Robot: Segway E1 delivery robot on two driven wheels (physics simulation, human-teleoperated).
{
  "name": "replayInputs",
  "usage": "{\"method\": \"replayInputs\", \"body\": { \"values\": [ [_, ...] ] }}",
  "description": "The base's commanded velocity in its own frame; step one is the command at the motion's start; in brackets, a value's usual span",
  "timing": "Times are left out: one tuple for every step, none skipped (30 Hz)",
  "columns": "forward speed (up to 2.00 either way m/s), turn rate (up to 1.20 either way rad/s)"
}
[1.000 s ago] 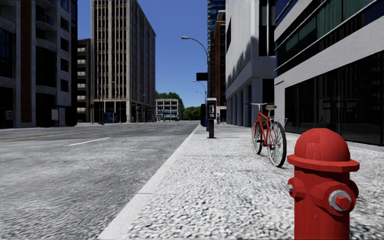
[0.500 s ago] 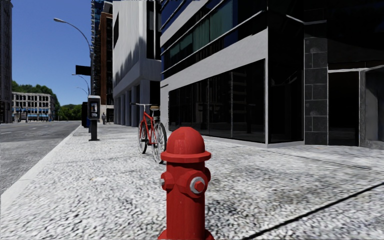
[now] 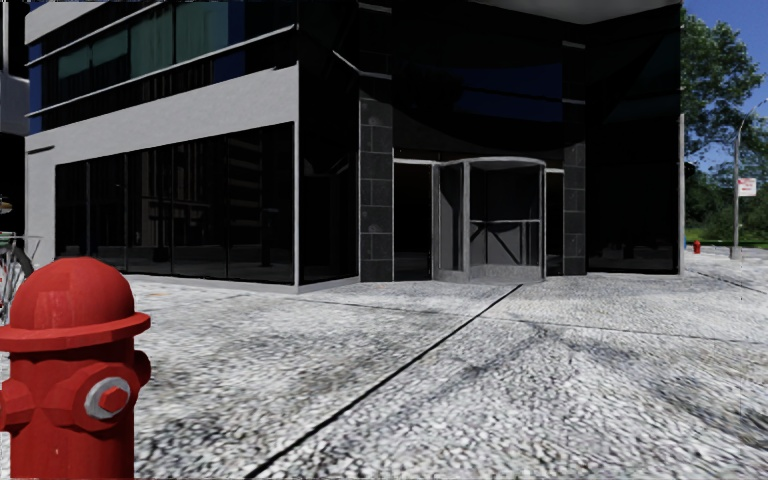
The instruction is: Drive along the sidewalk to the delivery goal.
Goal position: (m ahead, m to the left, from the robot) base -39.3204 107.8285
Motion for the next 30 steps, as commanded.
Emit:
{"method": "replayInputs", "body": {
  "values": [
    [0.0,0.0],
    [0.0,0.0],
    [0.0,0.0],
    [0.0,0.0],
    [0.0,0.0],
    [0.0,0.0],
    [0.0,0.0],
    [0.0,0.0],
    [0.0,0.0],
    [0.0,0.0],
    [0.0,-0.65],
    [0.0,-0.9],
    [0.0,-1.12],
    [0.0,-1.17],
    [0.0,-1.17],
    [0.0,-1.18],
    [0.0,0.0],
    [0.0,0.0],
    [0.0,0.0],
    [0.0,0.0],
    [0.0,0.0],
    [0.0,0.0],
    [0.0,0.0],
    [0.0,0.0],
    [0.0,0.0],
    [0.0,0.0],
    [0.0,0.0],
    [0.0,0.0],
    [0.0,0.0],
    [0.0,0.0]
  ]
}}
